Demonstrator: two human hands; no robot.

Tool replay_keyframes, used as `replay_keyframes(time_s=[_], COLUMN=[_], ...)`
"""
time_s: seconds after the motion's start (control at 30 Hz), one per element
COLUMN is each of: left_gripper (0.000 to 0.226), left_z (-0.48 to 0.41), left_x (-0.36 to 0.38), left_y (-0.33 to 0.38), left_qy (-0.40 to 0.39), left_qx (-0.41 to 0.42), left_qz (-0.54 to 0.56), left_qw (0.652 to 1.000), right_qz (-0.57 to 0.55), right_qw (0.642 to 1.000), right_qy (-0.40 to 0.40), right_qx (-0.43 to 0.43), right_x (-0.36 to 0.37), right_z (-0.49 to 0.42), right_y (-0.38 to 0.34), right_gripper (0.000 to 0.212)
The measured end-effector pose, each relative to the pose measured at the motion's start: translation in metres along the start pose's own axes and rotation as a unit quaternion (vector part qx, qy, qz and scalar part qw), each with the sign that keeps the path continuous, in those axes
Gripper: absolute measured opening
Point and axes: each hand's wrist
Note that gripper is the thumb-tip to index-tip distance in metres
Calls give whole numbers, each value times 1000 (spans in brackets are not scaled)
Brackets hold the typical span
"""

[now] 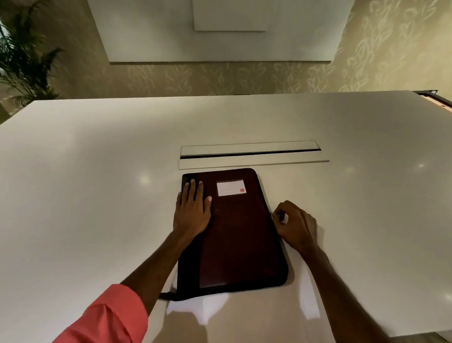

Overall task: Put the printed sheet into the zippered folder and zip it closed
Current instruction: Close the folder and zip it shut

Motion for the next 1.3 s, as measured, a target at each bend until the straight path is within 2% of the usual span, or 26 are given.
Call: replay_keyframes(time_s=[0.17, 0.43, 0.77, 1.1, 1.3], left_gripper=[68, 68, 71, 76, 75], left_z=[-6, -10, -20, -23, -23], left_x=[8, 20, 35, 39, 39], left_y=[-3, -9, -16, -19, -18], left_qy=[6, 24, 44, 52, 54], left_qx=[1, 12, 24, 27, 32], left_qz=[-9, 0, -12, -19, -29], left_qw=[1000, 1000, 999, 998, 998], right_qz=[8, 12, -6, -80, -80], right_qw=[1000, 999, 997, 972, 957], right_qy=[-8, -19, -74, -207, -242], right_qx=[-12, 32, 37, -70, -140], right_x=[5, 22, 35, 43, 49], right_z=[-28, -82, -146, -212, -237], right_y=[2, 3, 13, 25, 29], right_gripper=[15, 15, 11, 15, 14])
Point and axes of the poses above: each hand's wrist, its own z-axis away from the middle knuckle, its own x-axis out of the palm, y = z × x, and after that the axes turned 15 degrees about -x, right-handed
